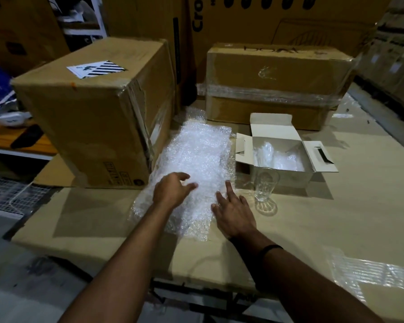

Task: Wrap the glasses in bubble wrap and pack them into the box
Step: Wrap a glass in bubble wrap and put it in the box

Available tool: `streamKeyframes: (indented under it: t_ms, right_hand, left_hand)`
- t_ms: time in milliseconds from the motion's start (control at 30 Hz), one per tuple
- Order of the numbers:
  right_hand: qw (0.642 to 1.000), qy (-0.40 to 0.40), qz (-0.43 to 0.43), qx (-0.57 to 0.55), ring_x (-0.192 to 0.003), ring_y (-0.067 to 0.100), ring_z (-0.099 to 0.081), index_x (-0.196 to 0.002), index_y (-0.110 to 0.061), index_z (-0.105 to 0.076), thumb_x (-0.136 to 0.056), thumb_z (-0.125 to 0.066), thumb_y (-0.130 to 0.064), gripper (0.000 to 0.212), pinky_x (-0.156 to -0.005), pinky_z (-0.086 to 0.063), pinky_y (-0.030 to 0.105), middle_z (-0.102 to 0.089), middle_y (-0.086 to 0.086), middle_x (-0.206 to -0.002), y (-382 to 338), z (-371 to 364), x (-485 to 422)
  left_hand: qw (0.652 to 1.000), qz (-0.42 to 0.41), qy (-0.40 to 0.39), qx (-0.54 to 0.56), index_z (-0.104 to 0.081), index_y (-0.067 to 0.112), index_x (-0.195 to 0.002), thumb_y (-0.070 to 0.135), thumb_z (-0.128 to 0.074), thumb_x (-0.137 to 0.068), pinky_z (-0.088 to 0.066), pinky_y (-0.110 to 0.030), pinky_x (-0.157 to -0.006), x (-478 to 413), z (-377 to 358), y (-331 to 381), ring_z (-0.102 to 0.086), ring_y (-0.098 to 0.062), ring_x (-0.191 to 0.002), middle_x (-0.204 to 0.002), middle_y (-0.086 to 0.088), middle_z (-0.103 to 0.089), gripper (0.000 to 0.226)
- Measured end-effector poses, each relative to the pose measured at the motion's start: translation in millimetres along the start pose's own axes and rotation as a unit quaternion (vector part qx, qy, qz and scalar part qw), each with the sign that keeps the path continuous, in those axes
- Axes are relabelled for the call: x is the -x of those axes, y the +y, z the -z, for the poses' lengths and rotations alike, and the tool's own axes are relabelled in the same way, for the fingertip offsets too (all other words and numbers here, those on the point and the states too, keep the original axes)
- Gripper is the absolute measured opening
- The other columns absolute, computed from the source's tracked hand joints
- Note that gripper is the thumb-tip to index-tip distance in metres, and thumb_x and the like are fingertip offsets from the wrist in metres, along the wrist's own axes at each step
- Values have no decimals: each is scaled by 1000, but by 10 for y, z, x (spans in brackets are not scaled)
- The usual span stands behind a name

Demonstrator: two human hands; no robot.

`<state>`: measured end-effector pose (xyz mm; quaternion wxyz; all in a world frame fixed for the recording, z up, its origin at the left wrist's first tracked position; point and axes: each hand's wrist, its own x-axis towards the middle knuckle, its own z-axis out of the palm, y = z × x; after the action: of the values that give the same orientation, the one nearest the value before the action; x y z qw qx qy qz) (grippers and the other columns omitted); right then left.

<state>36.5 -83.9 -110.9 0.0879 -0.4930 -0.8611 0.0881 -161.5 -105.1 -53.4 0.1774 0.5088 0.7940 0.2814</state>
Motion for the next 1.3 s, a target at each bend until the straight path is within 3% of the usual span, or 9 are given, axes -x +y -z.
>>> streamKeyframes:
  t_ms: [100, 333, 433, 567, 667, 800, 967, 1067, 1300]
  right_hand:
    - [1000, -14, 9, 6, -150, 14, 4, -150, -19, -29, -101, -25, -45, 55, -116, -18, 45, -3, 6, -163, -28, 25, 3]
    - [999, -34, 18, 12, -150, 17, 0, -149, -19, -32, -104, -26, -39, 50, -119, -13, 46, -8, 4, -163, -84, 211, 94]
    - [1000, -14, 21, -15, -150, 17, -5, -150, -20, -30, -103, -30, -39, 51, -118, -14, 44, -10, 5, -163, -37, 173, 51]
    - [942, 135, -49, -303, -145, 19, -25, -155, -21, -14, -91, -62, -37, 81, -116, -25, 34, -20, 2, -161, 63, 123, 2]
    - [952, 187, 10, -243, -145, 20, -24, -154, -21, -18, -79, -75, -35, 95, -115, -24, 31, -23, 6, -159, 166, 131, -1]
    - [945, 235, 32, -225, -119, 26, -54, -119, -16, -66, -80, -63, -14, 39, -100, -46, 40, -59, 7, -132, 211, 239, 31]
    - [938, 205, -5, -280, -77, 8, -66, -100, -13, -74, -82, -71, -7, 19, -71, -47, 14, -73, -3, -91, 494, 656, 429]
    - [950, 100, -27, -294, -69, 2, -64, -98, -19, -75, -85, -71, -11, 16, -66, -47, 15, -72, -12, -79, 849, 988, 690]
    - [800, 38, -266, -536, -67, 31, -66, -104, 1, -69, -96, -55, -6, 17, -53, -54, 30, -69, 18, -88, 1729, 1490, 1005]
  left_hand:
    - [988, -15, -5, -152, -68, 27, -121, 48, -68, -86, -44, -37, -99, 31, -101, 23, -59, -24, -117, -124, 1, -67, 41]
    - [961, 52, 165, 215, -74, 12, -90, 25, -60, -93, -47, -31, -76, -119, 88, 117, -66, -27, -85, -87, -10, -72, 19]
    - [948, -13, 207, 241, -72, 11, -96, 19, -56, -96, -42, -27, -75, -1, 150, 235, -62, -21, -86, -92, -6, -69, 18]
    - [952, -175, 194, 158, -73, 9, -108, 18, -54, -94, -43, -23, -82, 379, -63, 226, -60, -10, -94, -103, 0, -71, 25]
    - [946, -269, 141, 112, -76, 14, -102, 22, -49, -85, -45, -27, -83, 593, -279, 64, -60, -9, -96, -102, 1, -74, 33]
    - [945, -293, 129, 60, -74, 17, -106, 18, -50, -79, -44, -34, -83, 752, -419, -94, -59, -14, -100, -105, 1, -73, 36]
    - [925, -327, 190, 29, -74, 21, -93, 7, -55, -72, -36, -32, -85, 777, -450, 23, -60, -20, -100, -103, 2, -70, 32]
    - [915, -344, 204, 57, -75, 19, -89, -5, -60, -66, -38, -35, -85, 802, -553, 300, -61, -22, -99, -101, 1, -70, 36]
    - [875, -464, 138, 16, -76, 18, -90, 3, -47, -66, -39, -36, -81, 1010, -968, 846, -61, -25, -94, -101, -1, -71, 40]
